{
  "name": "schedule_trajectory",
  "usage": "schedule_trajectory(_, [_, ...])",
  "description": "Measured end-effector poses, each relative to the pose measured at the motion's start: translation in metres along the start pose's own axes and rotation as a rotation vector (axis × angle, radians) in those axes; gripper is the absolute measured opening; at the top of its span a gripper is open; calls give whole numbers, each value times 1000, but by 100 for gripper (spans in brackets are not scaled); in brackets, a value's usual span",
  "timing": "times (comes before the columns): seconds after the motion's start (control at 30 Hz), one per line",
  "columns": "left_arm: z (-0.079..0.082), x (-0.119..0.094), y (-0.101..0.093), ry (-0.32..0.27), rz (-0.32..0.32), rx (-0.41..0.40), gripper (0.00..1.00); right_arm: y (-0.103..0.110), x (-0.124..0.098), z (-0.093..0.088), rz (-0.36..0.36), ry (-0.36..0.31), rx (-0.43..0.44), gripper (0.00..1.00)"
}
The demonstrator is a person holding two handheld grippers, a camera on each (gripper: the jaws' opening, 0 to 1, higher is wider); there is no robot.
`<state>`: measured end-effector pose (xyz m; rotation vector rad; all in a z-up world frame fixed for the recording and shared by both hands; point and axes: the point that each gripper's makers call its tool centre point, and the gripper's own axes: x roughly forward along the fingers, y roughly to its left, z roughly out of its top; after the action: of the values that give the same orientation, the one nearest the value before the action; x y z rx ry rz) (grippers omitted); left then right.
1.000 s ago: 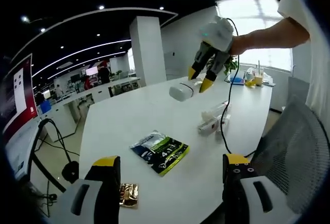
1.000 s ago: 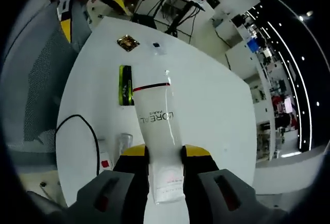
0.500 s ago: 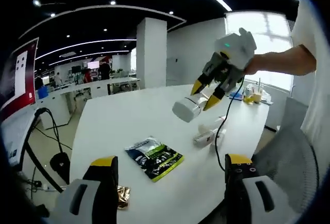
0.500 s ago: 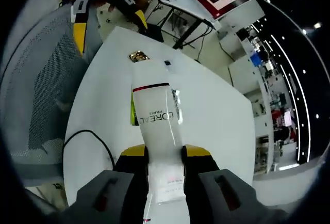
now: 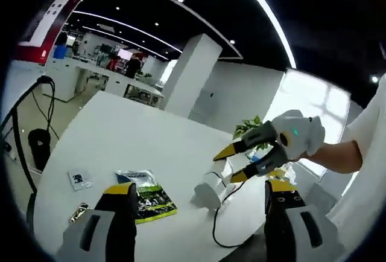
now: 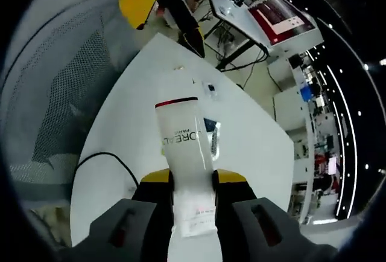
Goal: Arrange the skincare products in the storage area until every visible bottle or jar stands upright without overlapping.
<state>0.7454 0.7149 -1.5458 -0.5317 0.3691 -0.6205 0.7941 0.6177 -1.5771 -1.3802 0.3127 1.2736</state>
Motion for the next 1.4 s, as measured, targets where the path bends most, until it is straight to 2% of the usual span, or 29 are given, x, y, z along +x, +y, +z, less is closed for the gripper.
schedule_trajectory(0.07, [-2, -2, 0, -6, -14, -29, 90, 3, 0, 2, 6, -1, -23, 22])
schedule_trajectory(0.13, [-5, -4, -3, 9, -39, -30, 85, 6, -1, 8, 5, -19, -68, 22])
schedule_trajectory(0.23, [-5, -4, -4, 7, -57, -31, 84, 8, -1, 14, 10, -34, -90, 22])
schedule_trajectory(0.33, [-8, -5, -11, 29, -94, -110, 83, 10, 0, 17, 16, -37, -137, 22])
schedule_trajectory(0.43, [-12, -7, -16, 55, -120, -135, 77, 11, 2, 20, 21, -38, -179, 22])
schedule_trajectory(0.63, [-20, -5, -21, 95, -140, -144, 68, 15, 2, 31, 37, -63, -253, 22])
schedule_trajectory(0.83, [-34, -5, -29, 167, -168, -146, 58, 19, 6, 43, 46, -69, -352, 22])
schedule_trajectory(1.07, [-44, -2, -31, 213, -167, -137, 57, 28, 5, 67, 61, -112, -475, 23])
schedule_trajectory(1.2, [-61, -3, -31, 312, -167, -139, 41, 34, 4, 89, 58, -147, -550, 23])
schedule_trajectory(1.33, [-64, -3, -33, 329, -174, -143, 33, 43, 5, 104, 66, -175, -614, 23])
schedule_trajectory(1.4, [-69, -6, -31, 365, -164, -151, 27, 47, 5, 105, 81, -173, -647, 23])
